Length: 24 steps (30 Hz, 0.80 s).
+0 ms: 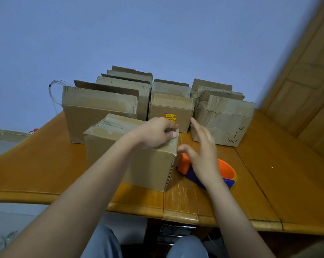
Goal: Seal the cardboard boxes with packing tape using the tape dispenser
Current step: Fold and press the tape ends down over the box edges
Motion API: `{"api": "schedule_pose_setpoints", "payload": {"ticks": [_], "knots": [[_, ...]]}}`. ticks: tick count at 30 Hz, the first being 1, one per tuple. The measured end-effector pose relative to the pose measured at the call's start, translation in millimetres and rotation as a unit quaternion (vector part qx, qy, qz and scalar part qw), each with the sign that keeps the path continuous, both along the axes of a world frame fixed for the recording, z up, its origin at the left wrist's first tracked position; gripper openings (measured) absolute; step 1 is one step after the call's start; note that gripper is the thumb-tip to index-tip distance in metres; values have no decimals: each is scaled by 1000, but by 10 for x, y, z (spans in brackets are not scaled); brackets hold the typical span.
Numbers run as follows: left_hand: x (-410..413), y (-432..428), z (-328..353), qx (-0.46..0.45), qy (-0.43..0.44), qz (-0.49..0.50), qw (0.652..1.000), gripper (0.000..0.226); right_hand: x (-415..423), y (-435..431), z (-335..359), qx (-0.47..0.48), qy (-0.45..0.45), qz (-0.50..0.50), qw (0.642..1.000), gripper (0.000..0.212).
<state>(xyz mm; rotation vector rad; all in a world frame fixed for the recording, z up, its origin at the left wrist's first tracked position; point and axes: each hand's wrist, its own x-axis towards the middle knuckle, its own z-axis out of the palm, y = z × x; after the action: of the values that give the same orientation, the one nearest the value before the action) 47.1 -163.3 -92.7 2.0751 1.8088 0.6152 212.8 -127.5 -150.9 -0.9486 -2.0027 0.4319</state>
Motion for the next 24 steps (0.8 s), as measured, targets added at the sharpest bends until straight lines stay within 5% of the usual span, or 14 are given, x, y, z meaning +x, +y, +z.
{"api": "schedule_pose_setpoints", "payload": {"ticks": [4, 15, 24], "knots": [[-2, -23, -1, 2, -11, 2, 1000, 44, 157, -80, -33, 6, 52, 41, 998, 79], [17, 12, -12, 3, 42, -24, 999, 42, -12, 133, 315, 10, -135, 158, 978, 111], [14, -15, 8, 14, 58, -33, 998, 43, -2, 239, 370, 55, -173, 71, 981, 105]]}}
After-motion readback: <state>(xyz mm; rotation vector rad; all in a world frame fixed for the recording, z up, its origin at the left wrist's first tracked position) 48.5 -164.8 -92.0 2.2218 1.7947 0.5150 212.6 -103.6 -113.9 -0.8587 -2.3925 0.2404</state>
